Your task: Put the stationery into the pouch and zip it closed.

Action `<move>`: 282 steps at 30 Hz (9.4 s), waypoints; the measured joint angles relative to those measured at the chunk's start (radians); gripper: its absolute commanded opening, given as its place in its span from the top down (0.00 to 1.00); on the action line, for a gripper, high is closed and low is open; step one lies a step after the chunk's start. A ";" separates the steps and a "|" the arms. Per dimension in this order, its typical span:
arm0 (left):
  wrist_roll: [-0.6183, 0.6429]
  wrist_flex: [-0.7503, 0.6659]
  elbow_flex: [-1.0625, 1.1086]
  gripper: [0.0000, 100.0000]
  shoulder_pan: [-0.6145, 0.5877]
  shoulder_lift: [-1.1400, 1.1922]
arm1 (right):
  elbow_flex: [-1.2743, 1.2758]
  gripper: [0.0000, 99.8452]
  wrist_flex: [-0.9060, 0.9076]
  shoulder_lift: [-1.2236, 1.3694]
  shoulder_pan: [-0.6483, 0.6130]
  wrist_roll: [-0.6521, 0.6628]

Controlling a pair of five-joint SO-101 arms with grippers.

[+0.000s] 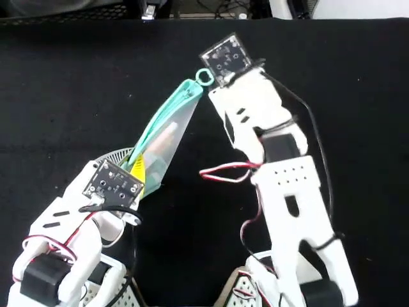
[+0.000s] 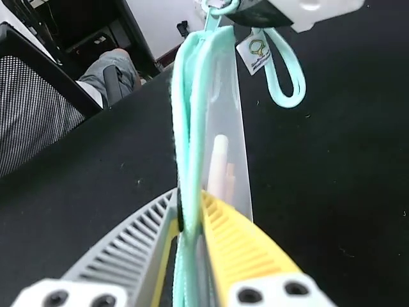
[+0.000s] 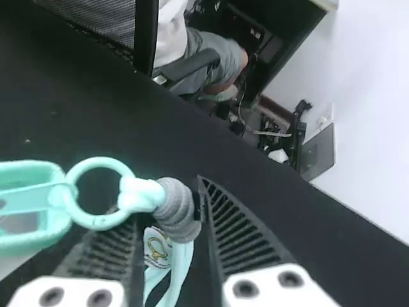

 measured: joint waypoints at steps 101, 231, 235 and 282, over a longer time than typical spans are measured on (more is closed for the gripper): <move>0.048 -0.503 0.365 0.80 0.094 0.147 | 1.142 0.98 0.552 -1.309 0.236 -0.259; 0.230 -0.338 0.660 0.97 -0.606 0.140 | 1.138 0.98 0.661 -1.310 0.749 -0.226; 0.233 -0.333 0.671 0.97 -0.606 0.140 | 1.138 0.98 0.657 -1.310 0.707 -0.226; 0.232 -0.161 0.726 0.97 -0.425 0.127 | 1.138 0.98 0.430 -1.312 0.675 -0.210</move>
